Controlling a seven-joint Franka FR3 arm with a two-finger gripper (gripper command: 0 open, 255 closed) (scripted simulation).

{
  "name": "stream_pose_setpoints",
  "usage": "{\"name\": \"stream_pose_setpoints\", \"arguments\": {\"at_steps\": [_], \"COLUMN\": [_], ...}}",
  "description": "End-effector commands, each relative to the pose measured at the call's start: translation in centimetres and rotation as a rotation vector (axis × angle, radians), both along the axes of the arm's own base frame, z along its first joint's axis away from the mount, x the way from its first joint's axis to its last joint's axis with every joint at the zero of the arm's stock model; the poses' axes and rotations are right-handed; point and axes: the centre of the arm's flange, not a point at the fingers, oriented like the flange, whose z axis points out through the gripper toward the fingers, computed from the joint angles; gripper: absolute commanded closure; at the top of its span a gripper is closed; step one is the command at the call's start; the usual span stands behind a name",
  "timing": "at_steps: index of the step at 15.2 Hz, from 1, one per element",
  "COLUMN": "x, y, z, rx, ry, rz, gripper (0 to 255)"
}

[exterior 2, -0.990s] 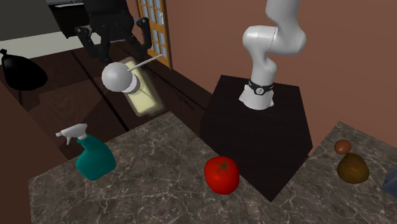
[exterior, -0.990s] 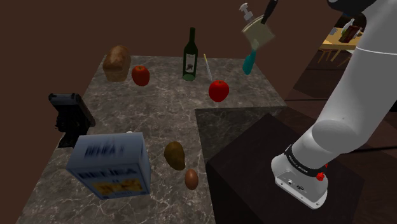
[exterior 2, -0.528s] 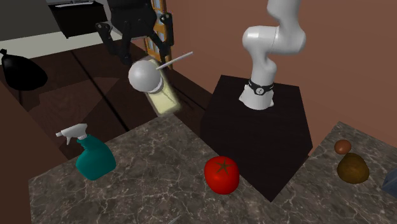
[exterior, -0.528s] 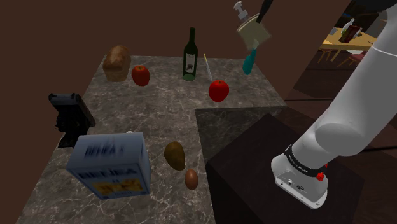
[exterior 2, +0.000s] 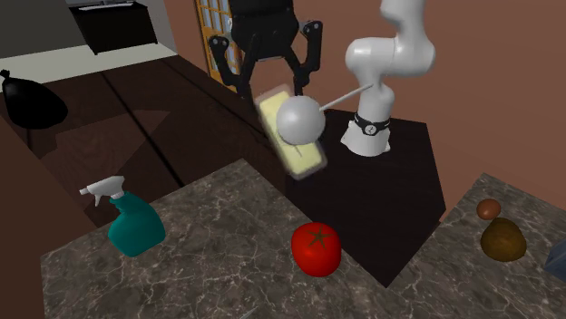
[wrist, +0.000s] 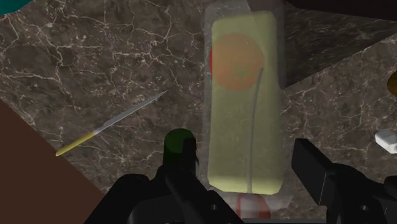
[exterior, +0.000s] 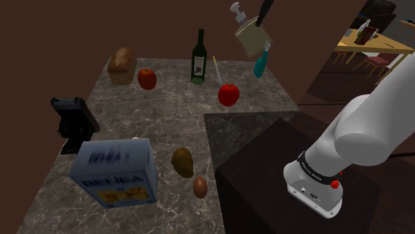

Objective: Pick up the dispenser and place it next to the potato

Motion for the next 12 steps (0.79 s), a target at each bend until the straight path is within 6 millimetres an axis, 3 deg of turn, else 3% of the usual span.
{"name": "stream_pose_setpoints", "arguments": {"at_steps": [1,12], "x": [-0.3,-0.9], "y": [2.7,17.3], "z": [-0.1,-0.1], "rx": [-0.001,-0.001], "ry": [0.0,0.0], "rz": [-0.001,-0.001], "gripper": [255,255]}}
